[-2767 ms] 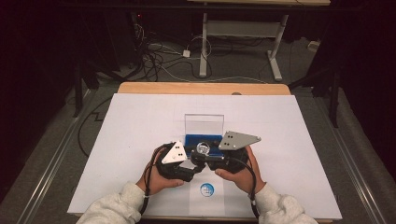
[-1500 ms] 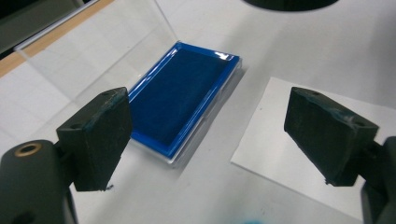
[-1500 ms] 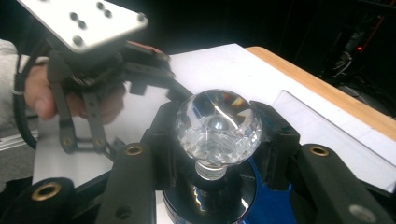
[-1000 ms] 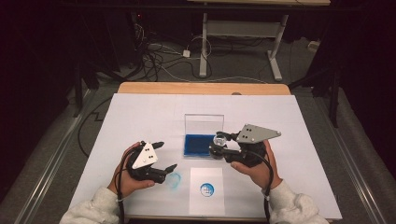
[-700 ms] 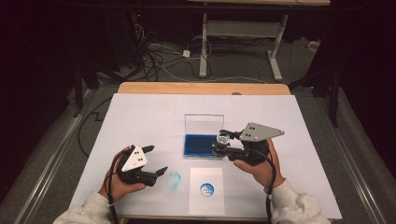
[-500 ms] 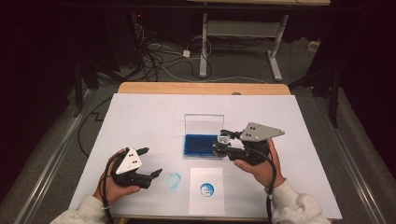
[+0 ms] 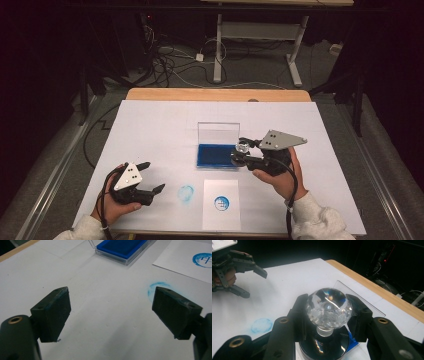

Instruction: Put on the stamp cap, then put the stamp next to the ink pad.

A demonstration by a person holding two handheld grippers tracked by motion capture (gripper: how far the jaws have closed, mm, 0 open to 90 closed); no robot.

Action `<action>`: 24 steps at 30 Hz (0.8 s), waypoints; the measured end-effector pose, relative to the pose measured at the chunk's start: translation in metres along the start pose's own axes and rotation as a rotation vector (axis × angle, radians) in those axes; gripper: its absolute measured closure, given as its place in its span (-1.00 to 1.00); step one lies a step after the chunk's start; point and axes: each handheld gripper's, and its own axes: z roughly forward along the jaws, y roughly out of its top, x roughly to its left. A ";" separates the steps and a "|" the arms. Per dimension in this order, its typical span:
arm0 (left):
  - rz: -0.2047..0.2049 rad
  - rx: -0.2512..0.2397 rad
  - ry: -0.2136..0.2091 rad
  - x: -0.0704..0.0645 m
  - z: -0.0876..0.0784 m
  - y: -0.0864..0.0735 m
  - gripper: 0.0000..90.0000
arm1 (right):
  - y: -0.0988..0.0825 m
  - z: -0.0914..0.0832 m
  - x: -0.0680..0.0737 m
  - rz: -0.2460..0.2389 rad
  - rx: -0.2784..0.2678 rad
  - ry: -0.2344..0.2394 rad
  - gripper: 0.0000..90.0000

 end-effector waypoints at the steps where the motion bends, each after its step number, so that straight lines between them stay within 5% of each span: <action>1: -0.002 -0.001 0.000 0.000 0.000 0.000 -0.66 | 0.000 0.000 -0.001 -0.001 0.002 -0.004 0.24; 14: 0.004 0.023 -0.010 -0.001 0.007 0.000 -0.66 | -0.009 -0.004 -0.036 0.051 0.051 -0.112 0.24; 24: 0.014 0.041 -0.014 -0.004 0.009 0.002 -0.66 | -0.024 0.006 -0.054 0.086 0.097 -0.150 0.24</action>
